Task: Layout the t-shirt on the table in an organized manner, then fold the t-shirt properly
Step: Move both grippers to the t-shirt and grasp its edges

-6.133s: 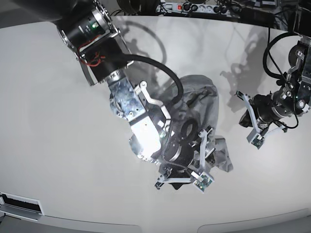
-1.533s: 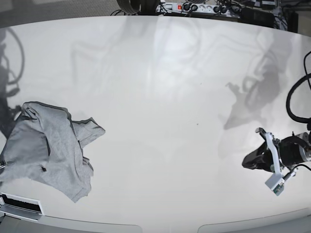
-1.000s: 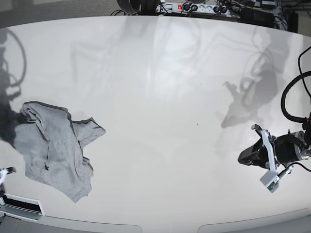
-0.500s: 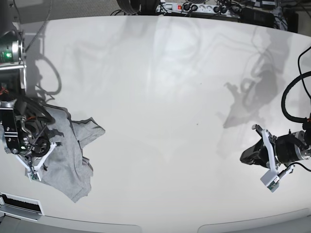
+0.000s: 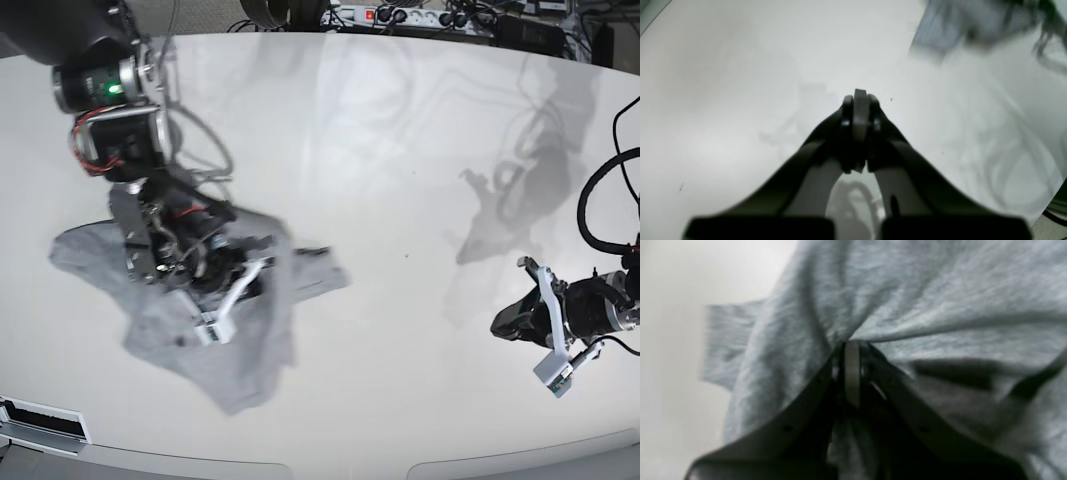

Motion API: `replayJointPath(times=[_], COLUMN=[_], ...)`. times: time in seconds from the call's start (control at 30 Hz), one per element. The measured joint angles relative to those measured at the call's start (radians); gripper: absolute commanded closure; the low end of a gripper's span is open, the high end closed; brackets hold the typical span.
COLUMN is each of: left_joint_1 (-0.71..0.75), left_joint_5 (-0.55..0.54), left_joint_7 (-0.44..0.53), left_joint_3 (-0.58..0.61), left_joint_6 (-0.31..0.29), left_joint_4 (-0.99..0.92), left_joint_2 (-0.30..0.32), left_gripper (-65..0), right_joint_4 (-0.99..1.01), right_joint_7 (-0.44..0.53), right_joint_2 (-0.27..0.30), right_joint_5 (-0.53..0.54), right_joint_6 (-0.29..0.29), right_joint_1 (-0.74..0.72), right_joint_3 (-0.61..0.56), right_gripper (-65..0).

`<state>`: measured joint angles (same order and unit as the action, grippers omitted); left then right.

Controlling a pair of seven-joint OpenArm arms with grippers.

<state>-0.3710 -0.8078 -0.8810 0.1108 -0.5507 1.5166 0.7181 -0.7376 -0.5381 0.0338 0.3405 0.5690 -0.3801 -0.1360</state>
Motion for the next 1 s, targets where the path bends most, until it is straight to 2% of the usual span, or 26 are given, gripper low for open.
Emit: replayJointPath(times=[0.1, 0.2, 0.23, 0.33, 0.47, 0.5, 0.57, 0.6, 0.67, 0.7, 0.8, 0.83, 0.87, 0.93, 1.0], left_joint_1=[0.002, 0.002, 0.002, 0.002, 0.002, 0.002, 0.0, -0.001, -0.003, -0.006, -0.043, -0.062, -0.083, -0.125, -0.157], left_joint_5=[0.002, 0.003, 0.003, 0.031, 0.075, 0.077, 0.083, 0.091, 0.096, 0.1, 0.105, 0.123, 0.147, 0.196, 0.239], left_joint_7=[-0.002, -0.002, -0.002, 0.0, 0.019, 0.056, 0.126, 0.166, 0.242, 0.256, 0.286, 0.314, 0.347, 0.405, 0.452], left_joint_3=[0.0, 0.0, 0.0, 0.0, -0.001, -0.001, -0.001, -0.001, -0.001, -0.001, -0.002, -0.002, -0.003, -0.006, -0.006], left_joint_6=[0.001, 0.003, 0.003, 0.003, 0.018, 0.017, 0.014, -0.01, -0.06, -0.082, -0.087, -0.089, -0.084, -0.034, -0.034], left_joint_4=[0.0, 0.0, 0.0, 0.0, -0.038, -0.076, -0.185, -0.252, -0.387, -0.444, -0.586, -0.625, -0.661, -0.73, -0.79], left_joint_2=[0.005, 0.004, 0.004, 0.002, 0.001, -0.006, -0.031, -0.045, -0.068, -0.079, -0.126, -0.145, -0.167, -0.212, -0.248], left_gripper=[0.0, 0.0, 0.0, 0.0, 0.0, 0.0, 0.0, 0.0, 0.0, -1.4, -27.4, -31.6, -31.8, -31.8, -31.8], right_joint_4=[-0.056, -0.161, -0.206, -0.355, -0.573, -0.635, -0.75, -0.787, -0.807, -0.805, -0.804, -0.804, -0.804, -0.804, -0.804], right_joint_7=[-0.1, -0.168, -0.187, -0.242, -0.345, -0.38, -0.454, -0.481, -0.537, -0.548, -0.549, -0.547, -0.547, -0.547, -0.553], right_joint_2=[-0.062, -0.106, -0.121, -0.134, -0.121, -0.119, -0.12, -0.121, -0.126, -0.126, -0.122, -0.121, -0.12, -0.12, -0.121], right_joint_5=[0.042, 0.051, 0.035, 0.01, 0.044, 0.064, 0.086, 0.095, 0.102, 0.101, 0.091, 0.088, 0.087, 0.076, 0.056], right_joint_6=[0.058, 0.057, 0.041, -0.074, -0.117, -0.114, -0.113, -0.113, -0.105, -0.095, -0.094, -0.094, -0.095, -0.087, -0.075], right_joint_1=[0.044, 0.101, 0.122, 0.167, 0.166, 0.154, 0.137, 0.128, 0.11, 0.11, 0.123, 0.121, 0.117, 0.114, 0.116], right_joint_3=[-0.08, -0.213, -0.261, -0.375, -0.398, -0.395, -0.391, -0.39, -0.392, -0.393, -0.383, -0.382, -0.381, -0.38, -0.38], right_gripper=[0.0, 0.0, 0.0, 0.0, 0.0, -4.1, -18.8, -25.1, -31.6, -31.8, -31.7, -31.7, -31.7, -31.7, -31.7])
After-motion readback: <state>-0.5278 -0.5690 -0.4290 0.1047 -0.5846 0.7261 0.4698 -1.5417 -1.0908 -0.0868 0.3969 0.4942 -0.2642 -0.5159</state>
